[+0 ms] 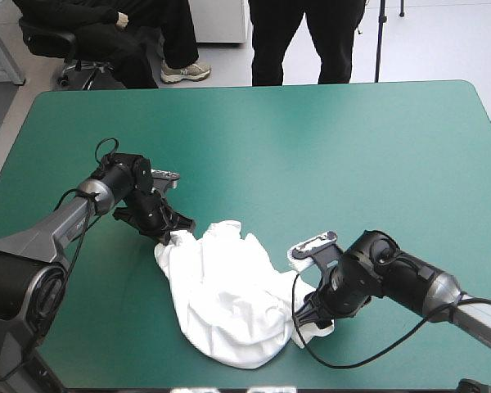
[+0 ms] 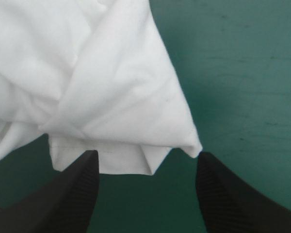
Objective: Fold the cloth
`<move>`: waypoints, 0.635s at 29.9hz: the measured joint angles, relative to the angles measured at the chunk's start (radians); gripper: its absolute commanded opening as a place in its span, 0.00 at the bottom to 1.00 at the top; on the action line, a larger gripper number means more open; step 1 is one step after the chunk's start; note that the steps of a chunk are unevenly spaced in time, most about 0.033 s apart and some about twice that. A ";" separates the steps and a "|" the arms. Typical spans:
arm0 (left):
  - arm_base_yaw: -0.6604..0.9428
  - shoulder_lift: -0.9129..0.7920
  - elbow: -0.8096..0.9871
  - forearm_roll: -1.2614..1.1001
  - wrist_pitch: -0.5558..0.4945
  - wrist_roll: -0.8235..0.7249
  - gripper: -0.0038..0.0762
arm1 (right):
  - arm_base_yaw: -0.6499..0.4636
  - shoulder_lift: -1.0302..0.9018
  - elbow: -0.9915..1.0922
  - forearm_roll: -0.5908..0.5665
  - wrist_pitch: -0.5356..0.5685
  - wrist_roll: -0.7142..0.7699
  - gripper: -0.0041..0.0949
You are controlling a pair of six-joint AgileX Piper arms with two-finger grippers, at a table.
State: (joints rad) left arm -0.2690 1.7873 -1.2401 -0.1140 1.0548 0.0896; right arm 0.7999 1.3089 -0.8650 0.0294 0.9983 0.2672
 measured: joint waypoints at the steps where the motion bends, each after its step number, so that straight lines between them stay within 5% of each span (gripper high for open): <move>1: 0.000 0.000 0.000 0.000 0.000 0.000 0.03 | 0.000 0.000 0.017 0.001 -0.019 0.014 0.60; 12: 0.000 0.001 -0.001 -0.003 0.002 0.023 0.03 | 0.000 0.068 0.105 -0.102 -0.154 0.157 0.58; 15: 0.000 0.001 -0.001 -0.003 0.002 0.024 0.03 | 0.000 0.097 0.094 -0.082 -0.150 0.134 0.43; 18: 0.000 0.001 -0.001 -0.003 0.001 0.025 0.03 | 0.000 0.125 0.077 -0.047 -0.134 0.052 0.04; 19: 0.000 0.001 -0.001 -0.003 0.001 0.025 0.03 | -0.001 0.132 0.071 -0.036 -0.134 0.023 0.03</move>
State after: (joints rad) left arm -0.2690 1.7882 -1.2409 -0.1166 1.0557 0.1146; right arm 0.7989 1.4413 -0.7935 -0.0064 0.8645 0.2905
